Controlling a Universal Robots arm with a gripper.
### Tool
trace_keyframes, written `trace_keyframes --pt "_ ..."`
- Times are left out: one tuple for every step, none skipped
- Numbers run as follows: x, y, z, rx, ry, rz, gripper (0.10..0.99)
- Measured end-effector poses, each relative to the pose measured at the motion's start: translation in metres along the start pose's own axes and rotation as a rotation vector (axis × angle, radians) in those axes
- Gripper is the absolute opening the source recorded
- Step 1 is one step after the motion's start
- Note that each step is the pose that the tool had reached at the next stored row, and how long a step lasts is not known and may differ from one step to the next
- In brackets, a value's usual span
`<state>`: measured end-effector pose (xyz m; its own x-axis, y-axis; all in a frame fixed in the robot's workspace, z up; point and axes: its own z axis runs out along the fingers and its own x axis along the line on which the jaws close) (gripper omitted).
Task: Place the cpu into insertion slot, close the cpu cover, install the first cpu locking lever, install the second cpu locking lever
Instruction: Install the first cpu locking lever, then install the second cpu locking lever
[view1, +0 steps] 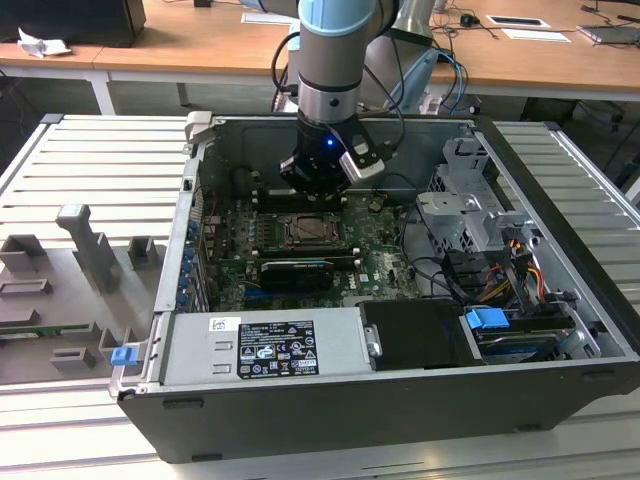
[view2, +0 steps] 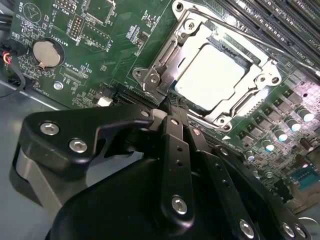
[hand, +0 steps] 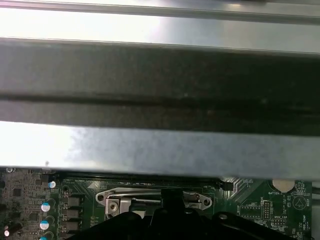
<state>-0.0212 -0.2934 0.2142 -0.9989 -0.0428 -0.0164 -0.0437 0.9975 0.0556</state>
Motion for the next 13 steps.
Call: trace_keyframes --pt "0.0000 -0.0001 0.0000 0.000 0.0001 0.000 0.106" --pt "0.0000 -0.0002 -0.0001 0.000 0.0001 0.000 0.106" --pt "0.0000 -0.0003 0.0000 0.000 0.0001 0.000 0.106" --pt "0.0000 -0.0005 0.0000 0.000 0.0001 0.000 0.106" --pt "0.0000 -0.0006 -0.0001 0.000 0.0000 0.000 0.106" --pt "0.0000 -0.0007 -0.0001 0.000 0.0001 0.000 0.106" --pt "0.0001 -0.0009 -0.0001 0.000 0.0001 0.000 0.106" --pt "0.0001 -0.0011 -0.0001 0.000 0.0000 0.000 0.106" --pt "0.0001 -0.0017 -0.0002 0.000 0.0002 0.000 0.106" --pt "0.0001 -0.0024 -0.0002 0.000 0.0001 0.000 0.106" --pt "0.0002 -0.0044 -0.0003 0.000 0.0002 0.000 0.106" --pt "0.0002 -0.0054 -0.0003 0.000 0.0001 0.000 0.106" --pt "0.0003 -0.0062 -0.0004 0.000 0.0001 0.000 0.106"
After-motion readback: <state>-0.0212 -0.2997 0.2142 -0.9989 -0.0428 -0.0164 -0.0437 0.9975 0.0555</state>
